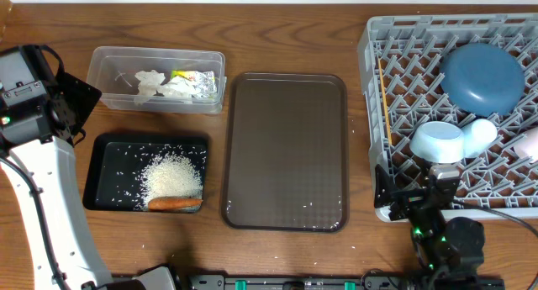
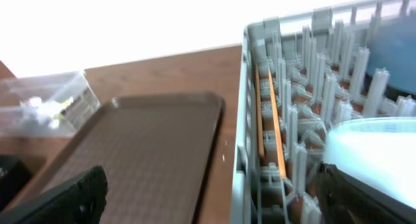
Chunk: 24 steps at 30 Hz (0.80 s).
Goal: Sort waste into correct bins and load items into the dishwasher rack
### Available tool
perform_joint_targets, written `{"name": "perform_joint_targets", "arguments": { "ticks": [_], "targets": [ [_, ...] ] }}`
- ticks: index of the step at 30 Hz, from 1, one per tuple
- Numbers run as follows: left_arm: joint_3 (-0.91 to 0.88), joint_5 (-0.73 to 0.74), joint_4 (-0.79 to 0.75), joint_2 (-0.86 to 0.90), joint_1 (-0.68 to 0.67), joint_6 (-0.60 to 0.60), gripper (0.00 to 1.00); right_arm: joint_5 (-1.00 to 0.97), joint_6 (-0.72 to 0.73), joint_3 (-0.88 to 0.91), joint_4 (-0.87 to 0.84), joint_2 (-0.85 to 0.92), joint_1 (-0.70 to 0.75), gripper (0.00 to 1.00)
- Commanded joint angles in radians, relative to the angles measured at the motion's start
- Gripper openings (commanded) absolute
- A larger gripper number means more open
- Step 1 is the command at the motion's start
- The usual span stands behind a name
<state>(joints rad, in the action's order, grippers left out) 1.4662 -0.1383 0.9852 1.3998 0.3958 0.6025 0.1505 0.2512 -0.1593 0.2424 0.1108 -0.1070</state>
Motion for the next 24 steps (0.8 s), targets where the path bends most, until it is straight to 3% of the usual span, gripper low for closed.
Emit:
{"name": "perform_joint_targets", "arguments": {
  "ticks": [1, 6, 24],
  "targets": [
    [0.010, -0.012, 0.002, 0.005, 0.004, 0.001, 1.00, 0.015, -0.013, 0.072, -0.071, -0.049, 0.029, 0.99],
    [0.010, -0.012, 0.002, 0.005, 0.004, 0.001, 1.00, 0.009, -0.014, 0.154, -0.184, -0.100, 0.058, 0.99],
    [0.010, -0.012, 0.002, 0.005, 0.004, 0.001, 1.00, -0.031, -0.156, 0.154, -0.179, -0.105, 0.229, 0.99]
  ]
}}
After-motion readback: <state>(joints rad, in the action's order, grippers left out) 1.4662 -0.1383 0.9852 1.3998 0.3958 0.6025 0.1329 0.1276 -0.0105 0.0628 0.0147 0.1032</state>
